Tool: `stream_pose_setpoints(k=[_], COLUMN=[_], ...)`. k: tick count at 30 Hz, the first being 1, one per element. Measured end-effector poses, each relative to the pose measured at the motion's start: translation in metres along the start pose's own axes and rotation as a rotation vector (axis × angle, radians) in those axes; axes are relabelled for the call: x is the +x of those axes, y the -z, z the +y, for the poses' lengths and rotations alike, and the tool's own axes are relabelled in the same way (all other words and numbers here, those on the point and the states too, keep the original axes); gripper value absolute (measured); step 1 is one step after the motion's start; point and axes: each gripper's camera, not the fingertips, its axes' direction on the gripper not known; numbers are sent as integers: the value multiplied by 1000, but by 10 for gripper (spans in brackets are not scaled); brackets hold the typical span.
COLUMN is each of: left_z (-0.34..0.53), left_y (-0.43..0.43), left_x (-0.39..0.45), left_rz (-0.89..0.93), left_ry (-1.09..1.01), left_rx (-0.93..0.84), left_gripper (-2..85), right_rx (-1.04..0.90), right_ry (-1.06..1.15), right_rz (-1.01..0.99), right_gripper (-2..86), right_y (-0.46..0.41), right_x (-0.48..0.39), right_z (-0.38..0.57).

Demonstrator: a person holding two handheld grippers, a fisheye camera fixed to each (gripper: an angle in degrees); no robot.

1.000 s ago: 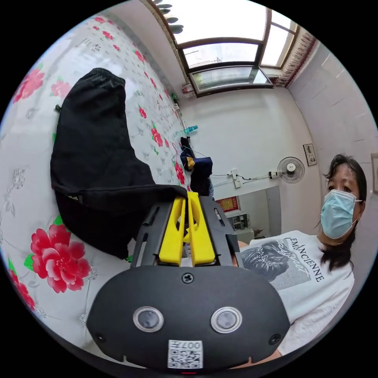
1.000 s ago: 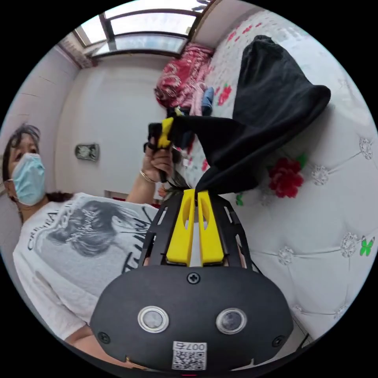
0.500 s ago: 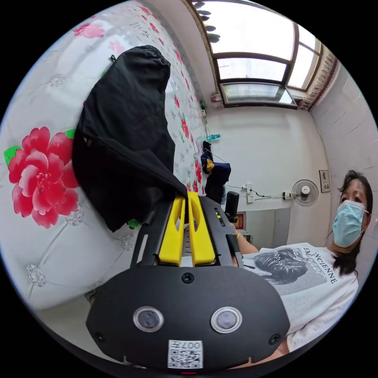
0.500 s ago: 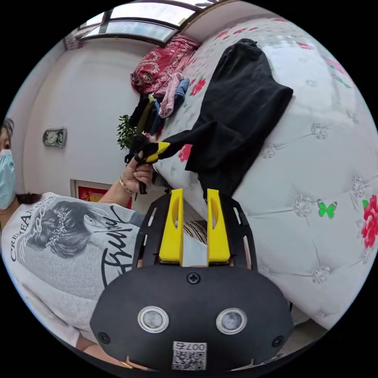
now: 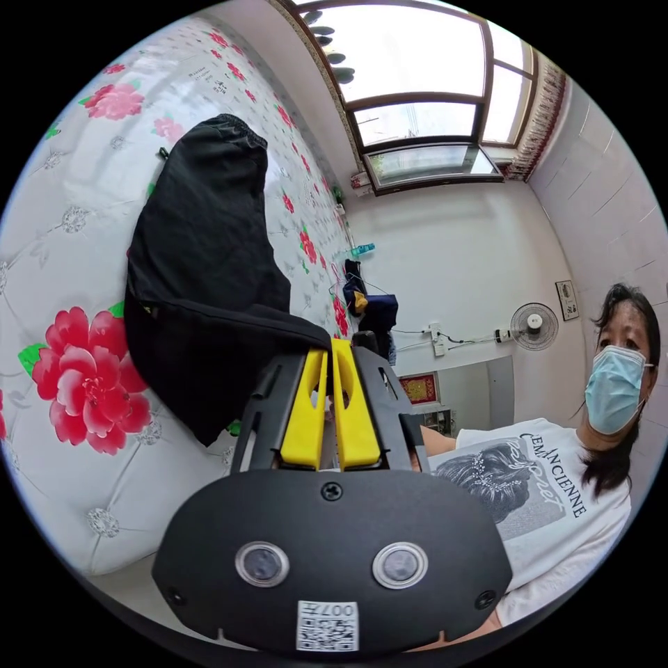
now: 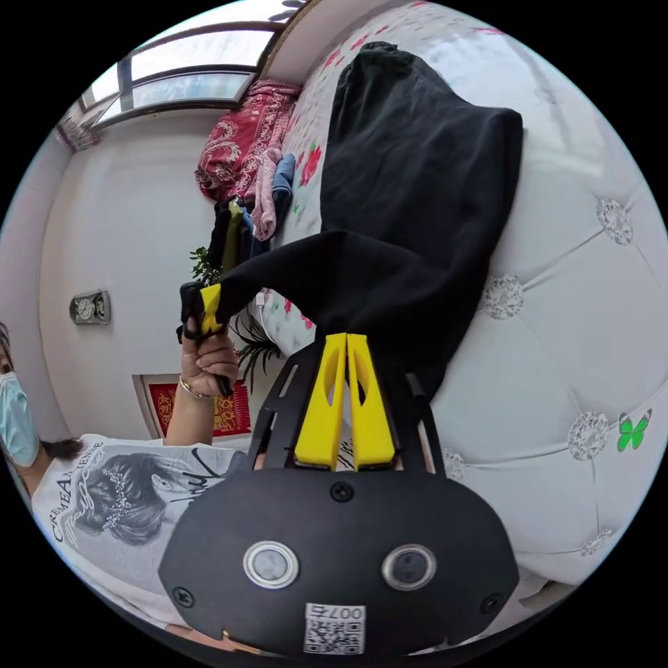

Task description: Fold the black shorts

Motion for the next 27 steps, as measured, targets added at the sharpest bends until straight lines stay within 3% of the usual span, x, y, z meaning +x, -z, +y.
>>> stream_pose_setpoints(k=[7, 15, 18, 22, 27], left_z=[11, 38, 39, 42, 60], left_y=[-1, -18, -21, -22, -14], left_x=[-20, -34, -45, -49, -55], left_rz=[28, -300, -331, -285, -251], left_ry=[51, 75, 85, 73, 84], left_rx=[3, -260, -272, -304, -326], left_gripper=[-9, -9, -9, -9, -8], right_rx=[39, -25, -24, -20, -27], right_ry=[38, 9, -33, 32, 177], right_rz=[-111, -165, -180, -66, 262], right_gripper=[-3, -2, -1, 4, 21], right_y=[53, 71, 55, 42, 25], right_x=[-4, 4, 25, 22, -4], right_z=[17, 42, 42, 52, 86])
